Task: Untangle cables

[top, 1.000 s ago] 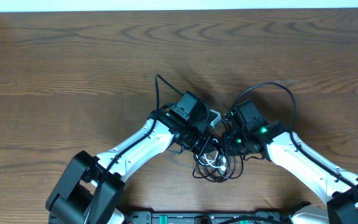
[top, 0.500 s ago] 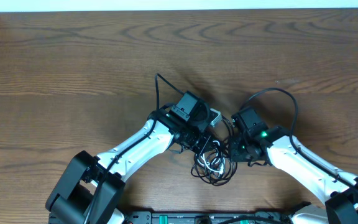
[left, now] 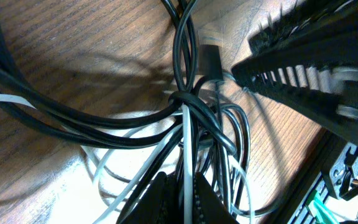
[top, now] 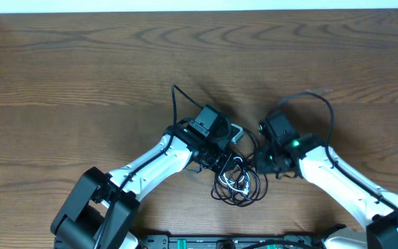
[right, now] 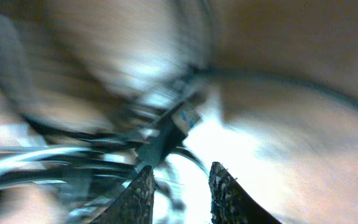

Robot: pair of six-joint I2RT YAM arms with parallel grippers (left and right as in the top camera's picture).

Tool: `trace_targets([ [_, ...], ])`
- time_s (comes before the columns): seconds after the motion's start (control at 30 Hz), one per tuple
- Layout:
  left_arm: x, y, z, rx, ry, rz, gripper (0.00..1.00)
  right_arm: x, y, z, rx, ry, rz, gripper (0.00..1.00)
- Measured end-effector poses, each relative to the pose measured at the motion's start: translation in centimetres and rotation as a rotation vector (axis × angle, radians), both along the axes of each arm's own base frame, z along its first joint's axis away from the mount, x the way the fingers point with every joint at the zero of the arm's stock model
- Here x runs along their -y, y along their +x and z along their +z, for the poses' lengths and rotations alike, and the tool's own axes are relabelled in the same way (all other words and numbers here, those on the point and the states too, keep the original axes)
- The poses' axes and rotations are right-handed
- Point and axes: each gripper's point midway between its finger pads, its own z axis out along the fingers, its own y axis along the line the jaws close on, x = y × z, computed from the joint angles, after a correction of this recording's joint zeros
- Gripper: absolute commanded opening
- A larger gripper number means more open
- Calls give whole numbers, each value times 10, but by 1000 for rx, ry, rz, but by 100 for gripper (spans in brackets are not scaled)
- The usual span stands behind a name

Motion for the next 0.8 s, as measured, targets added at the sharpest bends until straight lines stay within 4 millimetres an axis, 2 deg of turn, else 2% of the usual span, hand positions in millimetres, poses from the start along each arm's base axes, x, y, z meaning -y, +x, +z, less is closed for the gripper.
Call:
trace_targets([
  [0.1,0,0,0,0,0,0,11,-25,17,23,52,104,56,29],
  [0.17,0,0,0,0,0,0,11,-31,18,28,53,137,76,29],
  [0.37,0,0,0,1,0,0,12,-35,12,28,31,164,91,29],
  [0.63,0,0,0,0,0,0,12,-32,4,18,-10,160,35,30],
  [0.8,0,0,0,0,1,0,12,-38,-4,17,-26,167,51,32],
])
